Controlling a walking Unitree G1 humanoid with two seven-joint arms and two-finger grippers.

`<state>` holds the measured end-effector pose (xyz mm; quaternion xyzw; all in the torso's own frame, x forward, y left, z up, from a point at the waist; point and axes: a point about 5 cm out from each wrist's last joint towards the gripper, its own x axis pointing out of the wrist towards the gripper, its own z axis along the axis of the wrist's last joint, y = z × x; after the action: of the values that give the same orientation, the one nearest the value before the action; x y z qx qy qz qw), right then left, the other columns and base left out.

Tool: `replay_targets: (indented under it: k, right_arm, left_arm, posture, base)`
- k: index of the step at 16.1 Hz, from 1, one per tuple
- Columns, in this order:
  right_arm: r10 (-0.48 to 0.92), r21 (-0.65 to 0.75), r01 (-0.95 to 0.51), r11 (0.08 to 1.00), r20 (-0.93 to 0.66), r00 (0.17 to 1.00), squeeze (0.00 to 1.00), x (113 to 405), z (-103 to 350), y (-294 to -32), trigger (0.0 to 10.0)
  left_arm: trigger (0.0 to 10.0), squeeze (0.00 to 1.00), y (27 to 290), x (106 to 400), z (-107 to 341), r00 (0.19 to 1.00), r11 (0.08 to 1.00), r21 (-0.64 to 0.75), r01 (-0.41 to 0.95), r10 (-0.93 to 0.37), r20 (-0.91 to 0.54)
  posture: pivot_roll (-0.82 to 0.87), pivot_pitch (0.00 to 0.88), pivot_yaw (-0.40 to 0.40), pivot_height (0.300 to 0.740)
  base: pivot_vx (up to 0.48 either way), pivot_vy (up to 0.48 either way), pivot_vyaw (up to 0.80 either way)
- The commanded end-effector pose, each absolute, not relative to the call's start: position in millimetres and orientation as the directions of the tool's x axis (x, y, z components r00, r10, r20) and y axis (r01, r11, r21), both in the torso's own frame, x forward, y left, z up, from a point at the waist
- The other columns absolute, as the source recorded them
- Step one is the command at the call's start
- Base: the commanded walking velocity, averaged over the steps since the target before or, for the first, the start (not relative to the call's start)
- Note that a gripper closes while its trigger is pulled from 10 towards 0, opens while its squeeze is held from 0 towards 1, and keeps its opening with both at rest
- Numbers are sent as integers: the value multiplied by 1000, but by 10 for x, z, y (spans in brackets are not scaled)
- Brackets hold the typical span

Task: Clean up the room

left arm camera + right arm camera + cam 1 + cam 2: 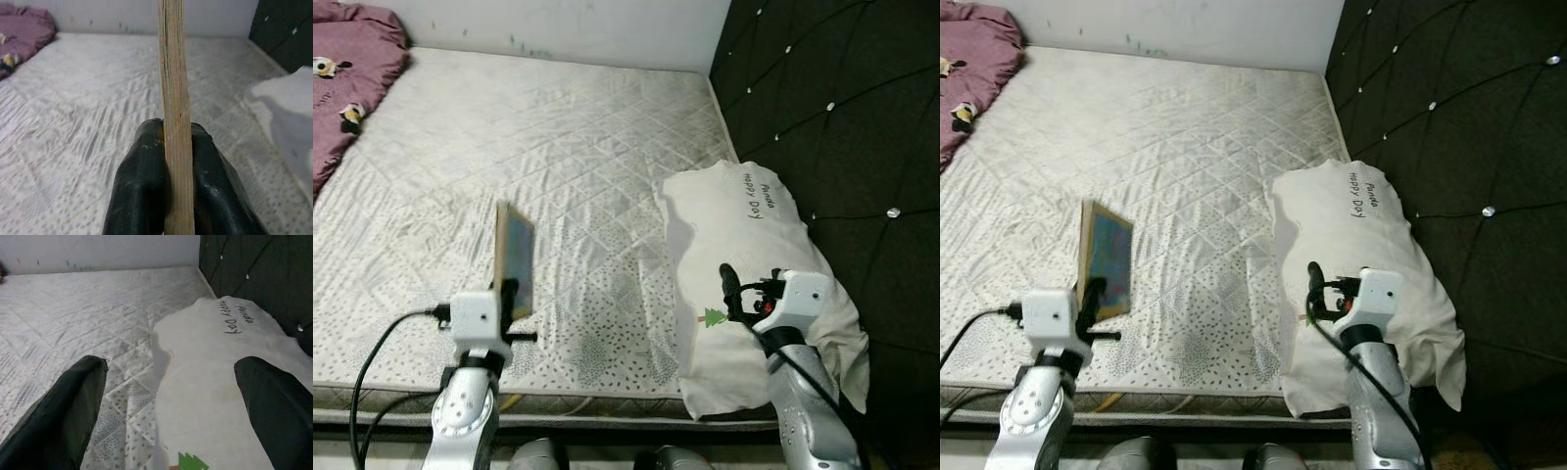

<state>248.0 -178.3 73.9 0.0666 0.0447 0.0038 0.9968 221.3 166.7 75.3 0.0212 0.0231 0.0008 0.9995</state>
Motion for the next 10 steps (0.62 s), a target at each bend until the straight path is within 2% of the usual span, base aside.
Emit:
replay_targets:
  k: [1, 6, 10]
  right_arm:
    - [7, 117, 3, 993, -86, 996, 0, 2477, 717, -1784, 10000]
    - [1, 90, 6, 996, -70, 998, 0, 2464, 653, -1750, 10000]
    - [-8, 59, 10, 998, -41, 999, 0, 2449, 662, -1755, 10000]
  left_arm:
    - [10000, 0, 1642, 2250, 833, 1000, 999, 39, 9, -9, -8]
    - [10000, 0, 1639, 2352, 793, 1000, 999, 31, 12, -11, -16]
    - [10000, 0, 1657, 2366, 800, 1000, 1000, 21, 12, -12, -7]
  posture:
    - [21, 71, -57, 740]
    - [26, 13, -46, 740]
    - [32, 6, -46, 740]
  base:
    - [0, 0, 0]
    - [0, 0, 0]
    - [0, 0, 0]
